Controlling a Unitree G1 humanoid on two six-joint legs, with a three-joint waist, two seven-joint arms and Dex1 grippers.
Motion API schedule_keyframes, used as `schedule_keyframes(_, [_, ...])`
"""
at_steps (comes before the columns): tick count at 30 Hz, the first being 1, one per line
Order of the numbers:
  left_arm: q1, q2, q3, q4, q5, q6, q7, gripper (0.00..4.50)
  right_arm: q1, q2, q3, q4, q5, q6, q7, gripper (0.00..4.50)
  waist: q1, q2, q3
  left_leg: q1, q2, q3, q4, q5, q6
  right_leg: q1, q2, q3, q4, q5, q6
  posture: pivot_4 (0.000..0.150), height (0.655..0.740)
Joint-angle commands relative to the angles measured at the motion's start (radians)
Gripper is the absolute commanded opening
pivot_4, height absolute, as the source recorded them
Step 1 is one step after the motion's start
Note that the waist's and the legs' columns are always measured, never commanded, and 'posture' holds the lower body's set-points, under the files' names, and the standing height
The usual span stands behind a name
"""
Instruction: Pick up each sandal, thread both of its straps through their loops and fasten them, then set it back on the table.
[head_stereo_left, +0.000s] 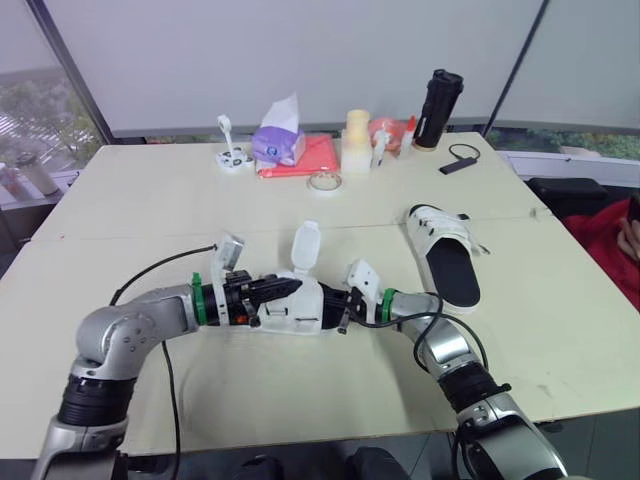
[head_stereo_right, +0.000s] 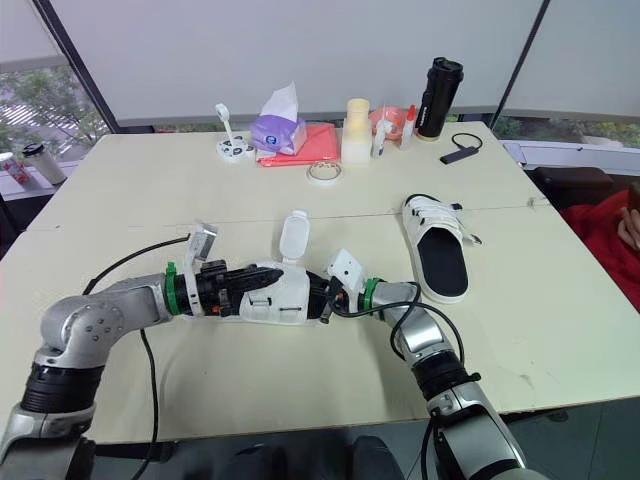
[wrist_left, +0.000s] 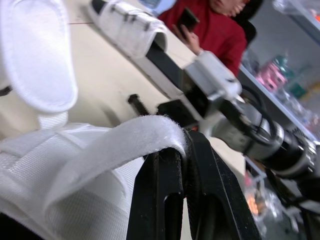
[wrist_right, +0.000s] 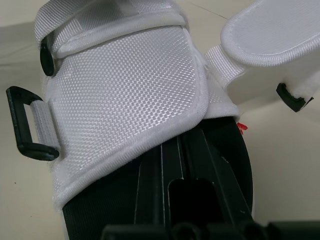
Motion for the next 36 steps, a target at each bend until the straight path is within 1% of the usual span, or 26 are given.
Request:
schedule_keyframes(1, [-0.012,0.006,0.028,0.010,0.021,-0.006,0.020,1.53,0.030,-0.008,0.032,0.056,-0.053,0.032,-0.013,0.00,0.001,0.000,0.000,0.000,0.000,0.000,0.000,0.000,0.000,0.000,0.000,0.000,0.000,0.000,0.000,0.150,0.7400])
schedule_keyframes(6, [-0.032,-0.002,0.048,0.028,0.044,-0.051,0.028,4.04,0.037,-0.011,0.030,0.051,-0.052,0.034,-0.014,0.00,0.005,0.000,0.000,0.001,0.000,0.000,0.000,0.001,-0.002,0.001,0.001,0.000,0.001,0.000,0.000,0.150,0.7400])
schedule_keyframes(9, [-0.066,0.007,0.062,0.063,0.063,-0.083,0.007,4.04,0.039,-0.012,0.029,0.049,-0.051,0.036,-0.014,0.00,0.006,0.000,0.000,0.001,0.000,-0.001,0.000,0.002,-0.003,0.001,0.001,0.000,0.001,0.000,0.000,0.150,0.7400])
schedule_keyframes(13, [-0.116,0.069,0.053,0.084,0.093,-0.115,-0.096,4.04,0.038,-0.011,0.030,0.049,-0.051,0.038,-0.013,0.00,0.006,0.000,0.000,0.001,0.000,-0.001,0.000,0.002,-0.003,0.001,0.001,0.000,0.001,0.000,0.000,0.150,0.7400])
schedule_keyframes(17, [-0.229,0.113,0.075,0.299,0.213,-0.220,-0.102,4.04,0.036,-0.010,0.030,0.055,-0.052,0.037,-0.013,0.00,0.012,0.000,0.000,0.001,0.000,-0.001,0.000,0.005,-0.008,0.001,0.002,0.000,0.001,0.000,0.000,0.150,0.7400])
schedule_keyframes(19, [-0.264,0.131,0.076,0.384,0.232,-0.221,-0.126,4.04,0.037,-0.010,0.030,0.055,-0.052,0.037,-0.014,0.00,0.011,0.000,0.000,0.001,0.000,-0.001,0.000,0.005,-0.008,0.001,0.003,0.000,0.001,0.000,0.000,0.150,0.7400])
schedule_keyframes(23, [-0.314,0.120,0.140,0.512,0.151,-0.084,-0.149,4.04,0.038,-0.008,0.031,0.057,-0.054,0.035,-0.014,0.00,0.011,-0.001,0.000,0.000,0.000,-0.001,-0.001,0.005,-0.008,0.000,0.003,0.000,0.001,0.000,0.001,0.150,0.7400])
schedule_keyframes(26, [-0.284,0.113,0.124,0.510,0.140,-0.020,-0.197,4.04,0.037,-0.006,0.030,0.057,-0.054,0.035,-0.017,0.00,0.011,-0.001,0.000,0.000,0.001,-0.001,0.000,0.005,-0.008,0.000,0.003,0.000,0.002,0.001,0.001,0.150,0.7400])
schedule_keyframes(31, [-0.241,0.080,0.089,0.493,0.173,-0.021,-0.223,4.04,0.042,-0.005,0.031,0.048,-0.053,0.040,-0.019,0.00,0.012,-0.002,0.000,0.001,0.001,-0.002,0.000,0.005,-0.009,0.000,0.003,0.000,0.003,0.001,0.001,0.150,0.7400])
schedule_keyframes(36, [-0.245,0.037,0.066,0.526,0.220,-0.055,-0.220,4.04,0.046,-0.006,0.033,0.039,-0.052,0.045,-0.020,0.00,0.013,-0.002,0.000,0.001,0.001,-0.002,0.000,0.005,-0.009,-0.001,0.003,0.000,0.003,0.001,0.001,0.150,0.7400])
